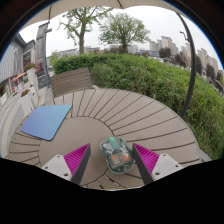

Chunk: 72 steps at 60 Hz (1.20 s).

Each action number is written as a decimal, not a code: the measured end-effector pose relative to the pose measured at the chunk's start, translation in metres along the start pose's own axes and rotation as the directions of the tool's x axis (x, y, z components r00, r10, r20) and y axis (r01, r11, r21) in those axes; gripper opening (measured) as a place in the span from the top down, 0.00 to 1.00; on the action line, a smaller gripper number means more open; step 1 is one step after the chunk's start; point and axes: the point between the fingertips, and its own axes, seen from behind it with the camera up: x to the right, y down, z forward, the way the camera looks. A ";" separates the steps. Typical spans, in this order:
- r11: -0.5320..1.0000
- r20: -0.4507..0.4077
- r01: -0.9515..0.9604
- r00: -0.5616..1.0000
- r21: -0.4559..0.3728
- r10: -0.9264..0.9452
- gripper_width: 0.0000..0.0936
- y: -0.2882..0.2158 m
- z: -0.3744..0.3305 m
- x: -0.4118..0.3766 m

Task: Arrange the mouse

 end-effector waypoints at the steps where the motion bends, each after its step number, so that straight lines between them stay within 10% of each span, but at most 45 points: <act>1: 1.000 0.001 0.002 1.000 -0.003 -0.002 0.08 0.000 0.001 0.000; 19: 0.996 0.022 0.083 0.996 -0.034 -0.083 0.14 0.003 0.002 -0.004; 23: 0.994 0.009 0.097 0.995 -0.040 -0.097 0.52 0.002 0.003 -0.001; 26: 0.994 -0.049 0.092 0.994 -0.053 -0.094 0.58 -0.001 0.001 0.012; 54: 0.993 0.063 -0.061 0.997 0.106 0.055 0.61 -0.195 -0.021 -0.156; 72: 0.998 0.011 -0.014 1.000 -0.055 0.015 0.59 -0.096 0.087 -0.300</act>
